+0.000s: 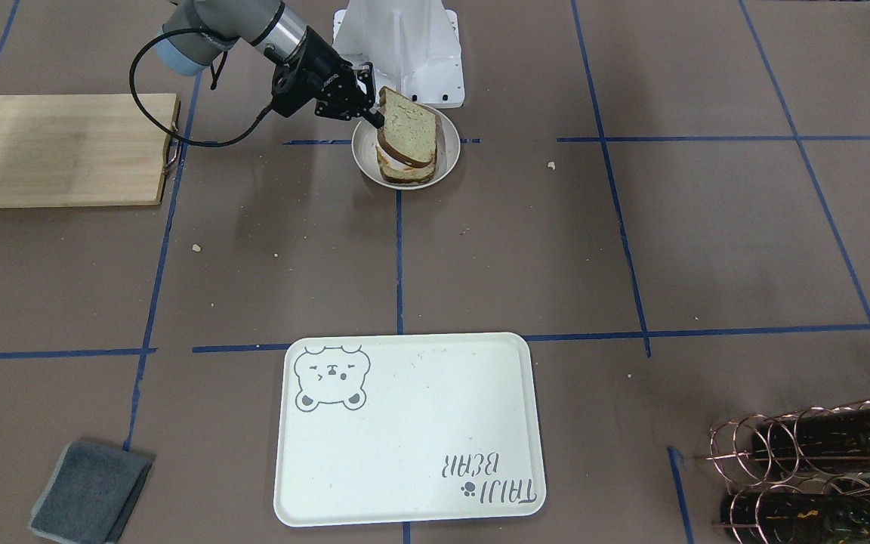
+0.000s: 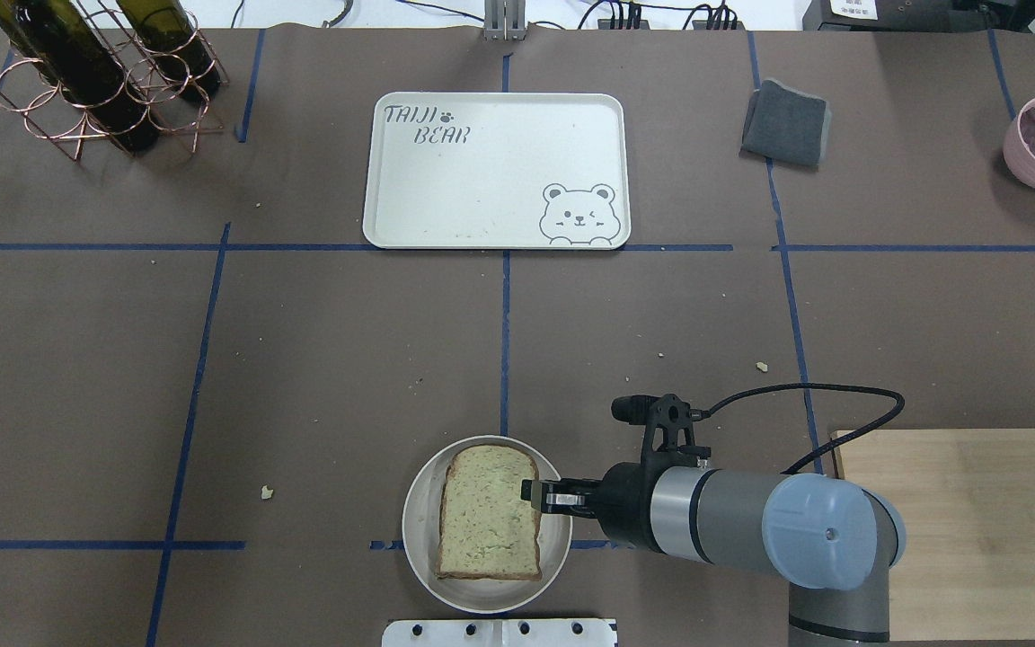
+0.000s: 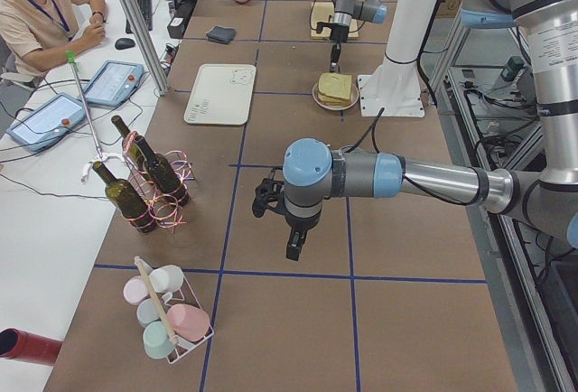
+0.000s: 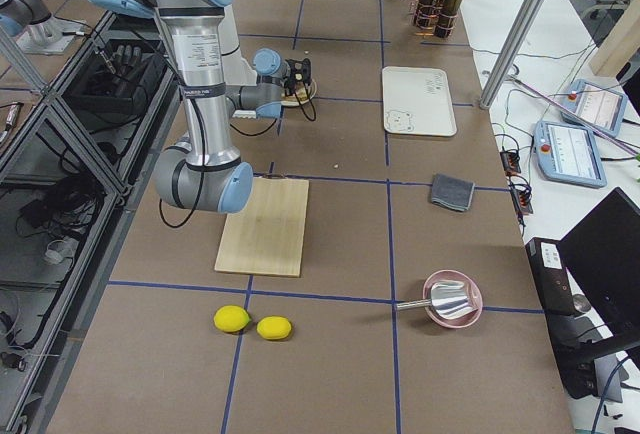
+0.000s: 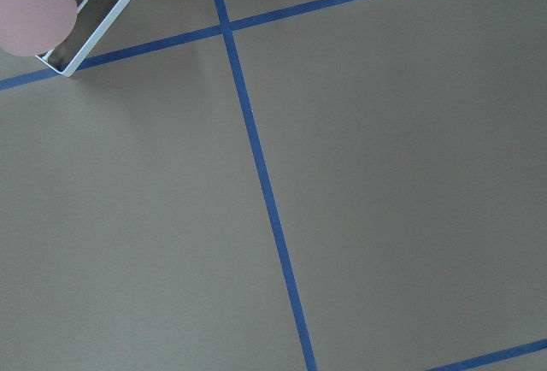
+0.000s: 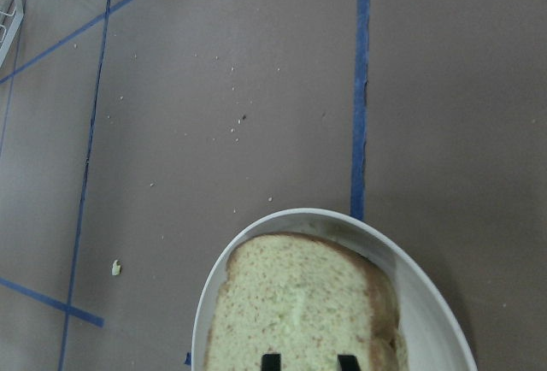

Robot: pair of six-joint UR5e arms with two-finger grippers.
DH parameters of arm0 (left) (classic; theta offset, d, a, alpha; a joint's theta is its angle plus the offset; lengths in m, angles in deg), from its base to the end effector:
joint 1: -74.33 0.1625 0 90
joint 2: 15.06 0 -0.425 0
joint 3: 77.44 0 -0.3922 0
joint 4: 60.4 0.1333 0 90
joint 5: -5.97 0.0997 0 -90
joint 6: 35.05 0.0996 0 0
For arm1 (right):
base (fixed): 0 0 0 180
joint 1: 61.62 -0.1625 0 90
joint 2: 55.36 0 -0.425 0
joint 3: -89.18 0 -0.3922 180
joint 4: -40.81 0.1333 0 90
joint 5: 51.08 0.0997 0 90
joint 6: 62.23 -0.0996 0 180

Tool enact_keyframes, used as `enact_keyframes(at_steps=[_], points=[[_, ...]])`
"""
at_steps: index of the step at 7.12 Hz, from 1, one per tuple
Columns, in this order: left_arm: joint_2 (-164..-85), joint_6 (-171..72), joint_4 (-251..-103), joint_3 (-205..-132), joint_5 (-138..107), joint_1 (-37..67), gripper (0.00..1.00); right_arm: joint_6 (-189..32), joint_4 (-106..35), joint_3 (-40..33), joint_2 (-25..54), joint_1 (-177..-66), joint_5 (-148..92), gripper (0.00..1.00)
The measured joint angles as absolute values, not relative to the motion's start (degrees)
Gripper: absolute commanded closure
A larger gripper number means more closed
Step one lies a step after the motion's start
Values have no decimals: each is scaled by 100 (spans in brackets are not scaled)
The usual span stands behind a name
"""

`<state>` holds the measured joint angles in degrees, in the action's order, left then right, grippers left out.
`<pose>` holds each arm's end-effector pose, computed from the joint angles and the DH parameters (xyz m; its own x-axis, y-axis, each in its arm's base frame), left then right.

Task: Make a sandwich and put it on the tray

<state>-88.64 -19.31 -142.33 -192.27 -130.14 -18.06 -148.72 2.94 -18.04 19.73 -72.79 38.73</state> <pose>-0.0768 -0.3651 0.5813 0.6782 0.2473 -0.6920 -0.1478 0.9683 0.2012 -0.5142 -0.2378 0.2754 0.1100 -0.0407 0.9931 -0.1906 0.9798 0.0612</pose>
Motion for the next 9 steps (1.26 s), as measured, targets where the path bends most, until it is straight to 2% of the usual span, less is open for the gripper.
enact_keyframes(at_steps=[2,5,7,9], points=[[-8891,-1930,-14253,-19174,-13017,-1805,0,-14847,-393,-1989,1968,-7659,4121,0],[-9037,-1923,-14603,-19242,-12988,-1777,0,-14270,-2421,-2260,1977,-9062,5457,0],[-9352,-1972,-15549,-19238,-12971,-1703,0,-12987,-3584,-2377,2131,-9900,5963,0],[-9683,-2030,-17136,-19094,-13003,-1668,0,-11585,-3881,-2428,2756,-10745,6333,0]])
